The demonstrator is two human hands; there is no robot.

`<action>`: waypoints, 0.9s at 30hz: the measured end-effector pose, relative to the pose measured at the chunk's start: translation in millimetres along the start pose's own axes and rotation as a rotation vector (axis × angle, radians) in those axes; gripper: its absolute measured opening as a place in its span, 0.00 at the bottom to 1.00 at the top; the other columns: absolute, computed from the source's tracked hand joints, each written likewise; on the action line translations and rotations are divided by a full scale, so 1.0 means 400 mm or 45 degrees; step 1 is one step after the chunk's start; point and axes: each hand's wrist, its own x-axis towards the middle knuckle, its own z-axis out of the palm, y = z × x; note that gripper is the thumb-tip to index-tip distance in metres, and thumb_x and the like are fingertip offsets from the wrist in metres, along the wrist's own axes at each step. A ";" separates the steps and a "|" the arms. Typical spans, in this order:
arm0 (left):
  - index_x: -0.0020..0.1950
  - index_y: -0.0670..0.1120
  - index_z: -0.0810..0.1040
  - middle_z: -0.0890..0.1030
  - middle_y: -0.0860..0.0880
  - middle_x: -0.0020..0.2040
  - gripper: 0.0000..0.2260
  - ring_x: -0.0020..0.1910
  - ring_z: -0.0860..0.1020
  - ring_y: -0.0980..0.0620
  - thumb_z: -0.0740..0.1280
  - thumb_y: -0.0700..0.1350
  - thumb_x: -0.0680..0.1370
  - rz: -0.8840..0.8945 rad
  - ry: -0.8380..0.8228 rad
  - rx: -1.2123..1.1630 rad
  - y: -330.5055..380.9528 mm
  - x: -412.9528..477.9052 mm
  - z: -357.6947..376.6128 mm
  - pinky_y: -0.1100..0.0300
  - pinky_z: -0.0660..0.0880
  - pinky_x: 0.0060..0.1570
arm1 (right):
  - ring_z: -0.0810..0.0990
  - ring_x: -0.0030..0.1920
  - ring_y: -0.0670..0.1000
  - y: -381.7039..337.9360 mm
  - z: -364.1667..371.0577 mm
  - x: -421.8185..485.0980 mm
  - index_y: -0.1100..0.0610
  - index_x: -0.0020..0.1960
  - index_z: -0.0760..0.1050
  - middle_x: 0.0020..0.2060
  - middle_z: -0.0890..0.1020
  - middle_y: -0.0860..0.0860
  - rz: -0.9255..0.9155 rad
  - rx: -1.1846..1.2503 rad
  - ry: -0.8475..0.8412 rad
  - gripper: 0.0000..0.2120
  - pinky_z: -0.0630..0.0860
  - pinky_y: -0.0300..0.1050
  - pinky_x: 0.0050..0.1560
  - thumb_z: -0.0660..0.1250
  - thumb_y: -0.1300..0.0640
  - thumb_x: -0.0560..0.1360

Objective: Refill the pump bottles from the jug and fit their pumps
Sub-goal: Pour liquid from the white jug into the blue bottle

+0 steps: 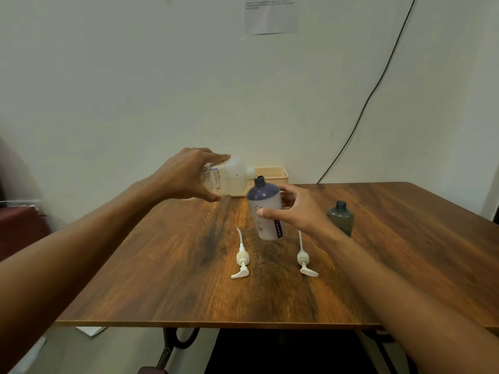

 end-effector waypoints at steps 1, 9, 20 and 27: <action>0.79 0.52 0.68 0.81 0.51 0.63 0.43 0.56 0.74 0.56 0.82 0.56 0.67 -0.001 -0.002 -0.004 0.000 -0.001 -0.001 0.62 0.73 0.49 | 0.80 0.57 0.39 0.000 0.000 -0.001 0.51 0.72 0.77 0.57 0.82 0.39 -0.003 -0.002 0.001 0.35 0.77 0.35 0.50 0.85 0.49 0.68; 0.79 0.52 0.68 0.80 0.50 0.63 0.43 0.59 0.76 0.53 0.82 0.55 0.68 -0.010 -0.003 -0.008 0.005 -0.001 0.007 0.64 0.71 0.47 | 0.80 0.66 0.52 0.000 -0.001 0.000 0.54 0.75 0.76 0.67 0.82 0.51 -0.015 -0.015 0.011 0.38 0.81 0.53 0.64 0.84 0.49 0.68; 0.80 0.52 0.67 0.79 0.50 0.66 0.43 0.62 0.76 0.51 0.81 0.55 0.69 -0.022 -0.020 0.014 0.015 0.002 -0.002 0.62 0.73 0.52 | 0.79 0.61 0.47 0.007 0.000 0.003 0.53 0.74 0.76 0.66 0.82 0.49 -0.010 -0.013 0.012 0.37 0.76 0.36 0.51 0.84 0.49 0.69; 0.80 0.52 0.67 0.79 0.51 0.66 0.43 0.62 0.76 0.51 0.81 0.55 0.69 -0.020 -0.022 0.027 0.013 0.001 -0.006 0.63 0.73 0.50 | 0.81 0.61 0.47 0.004 0.001 0.004 0.54 0.74 0.76 0.63 0.83 0.47 -0.013 -0.022 0.003 0.36 0.76 0.35 0.51 0.84 0.49 0.69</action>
